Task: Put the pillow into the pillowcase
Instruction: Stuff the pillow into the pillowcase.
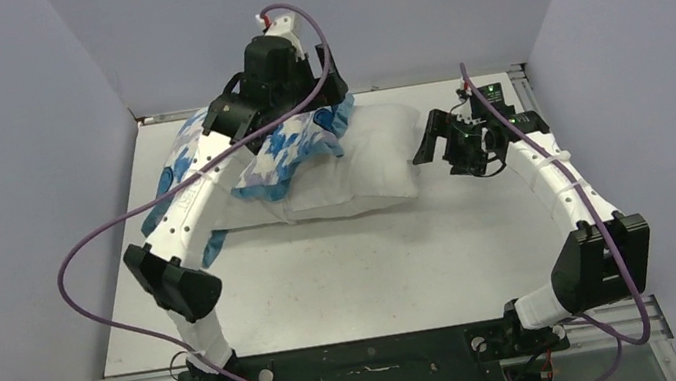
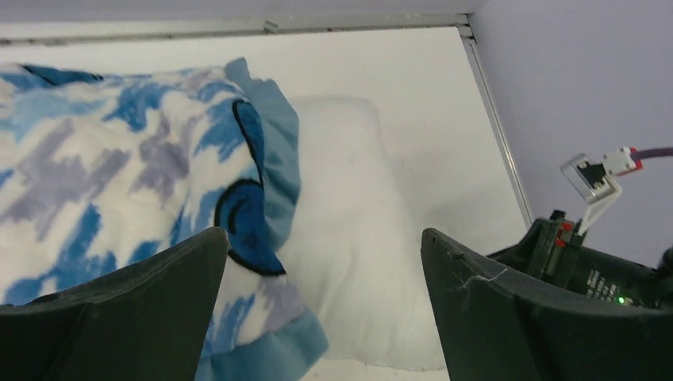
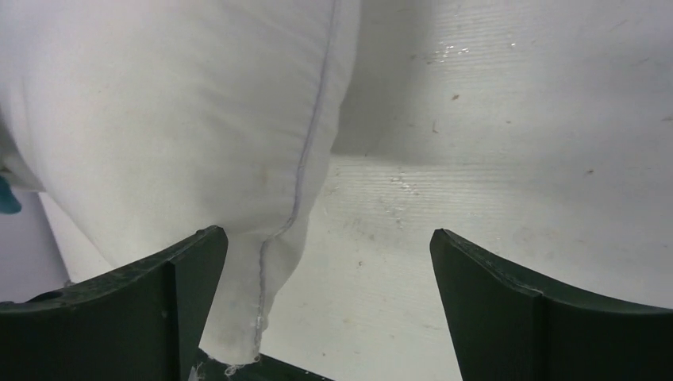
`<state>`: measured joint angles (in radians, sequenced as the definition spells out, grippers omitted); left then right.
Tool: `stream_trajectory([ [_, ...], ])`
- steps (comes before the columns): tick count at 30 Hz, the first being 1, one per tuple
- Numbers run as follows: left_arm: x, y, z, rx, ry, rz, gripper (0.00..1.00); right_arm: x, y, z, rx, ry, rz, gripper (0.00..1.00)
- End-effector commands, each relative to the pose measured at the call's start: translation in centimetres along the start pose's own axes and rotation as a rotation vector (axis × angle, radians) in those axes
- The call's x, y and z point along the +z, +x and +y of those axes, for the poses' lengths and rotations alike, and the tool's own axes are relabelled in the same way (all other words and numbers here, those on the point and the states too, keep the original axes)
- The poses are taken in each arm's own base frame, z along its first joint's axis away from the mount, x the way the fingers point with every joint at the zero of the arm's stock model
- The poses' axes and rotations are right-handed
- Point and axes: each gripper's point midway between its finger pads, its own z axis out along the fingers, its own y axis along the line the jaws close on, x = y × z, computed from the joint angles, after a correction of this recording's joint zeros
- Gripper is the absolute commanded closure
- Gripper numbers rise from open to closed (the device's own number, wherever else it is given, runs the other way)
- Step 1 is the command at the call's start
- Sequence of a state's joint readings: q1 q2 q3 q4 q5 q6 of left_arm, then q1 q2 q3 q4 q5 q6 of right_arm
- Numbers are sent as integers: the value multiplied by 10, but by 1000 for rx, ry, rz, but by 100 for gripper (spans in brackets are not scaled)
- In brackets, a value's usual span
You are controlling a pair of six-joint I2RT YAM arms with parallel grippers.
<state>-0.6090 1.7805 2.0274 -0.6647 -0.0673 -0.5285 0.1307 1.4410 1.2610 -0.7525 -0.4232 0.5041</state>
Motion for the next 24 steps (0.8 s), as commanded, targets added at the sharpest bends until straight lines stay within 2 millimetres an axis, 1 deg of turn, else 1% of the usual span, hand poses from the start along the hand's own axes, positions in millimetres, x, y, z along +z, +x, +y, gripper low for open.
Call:
stream_trajectory([
  [1, 20, 12, 31, 193, -163, 151, 10, -15, -23, -18, 6, 95, -96, 5],
  [2, 25, 12, 31, 201, -168, 171, 9, -16, -28, -17, 19, 89, -105, 7],
  [5, 55, 31, 39, 212, -194, 229, 4, -14, -41, -11, 52, 55, -119, 10],
  [6, 68, 40, 50, 220, -237, 237, 3, -13, -44, -9, 60, 41, -123, 10],
  [7, 74, 50, 58, 233, -263, 259, 4, -12, -47, -6, 65, 25, -124, 10],
  [8, 84, 53, 64, 241, -286, 237, 4, -10, -50, -3, 69, 9, -125, 10],
  [10, 99, 65, 75, 248, -306, 232, 4, -5, -53, 5, 80, -36, -119, 10],
  [11, 105, 70, 80, 253, -317, 234, 4, 0, -56, 10, 90, -67, -113, 10],
  [12, 110, 75, 84, 263, -326, 248, 1, 8, -58, 14, 111, -96, -100, 10],
  [13, 112, 77, 86, 268, -333, 262, 8, 13, -59, 23, 135, -146, -85, 10],
  [14, 114, 80, 88, 271, -337, 280, 19, 21, -61, 26, 146, -170, -79, 10],
  [15, 115, 78, 86, 268, -331, 285, 35, 28, -63, 31, 160, -200, -71, 10],
  [17, 112, 72, 78, 263, -300, 275, 73, 42, -65, 40, 190, -252, -50, 10],
  [18, 110, 68, 73, 259, -282, 264, 87, 50, -64, 45, 204, -278, -39, 10],
  [19, 106, 63, 66, 252, -257, 245, 97, 59, -64, 48, 222, -303, -31, 10],
  [20, 101, 58, 58, 244, -227, 228, 100, 68, -63, 50, 236, -326, -20, 10],
  [22, 85, 45, 35, 216, -133, 179, 100, 87, -58, 58, 252, -372, 12, 10],
  [23, 83, 50, 29, 200, -99, 187, 100, 97, -49, 62, 266, -390, 49, 10],
  [24, 72, 45, 14, 171, -30, 174, 100, 106, -42, 68, 274, -417, 72, 9],
])
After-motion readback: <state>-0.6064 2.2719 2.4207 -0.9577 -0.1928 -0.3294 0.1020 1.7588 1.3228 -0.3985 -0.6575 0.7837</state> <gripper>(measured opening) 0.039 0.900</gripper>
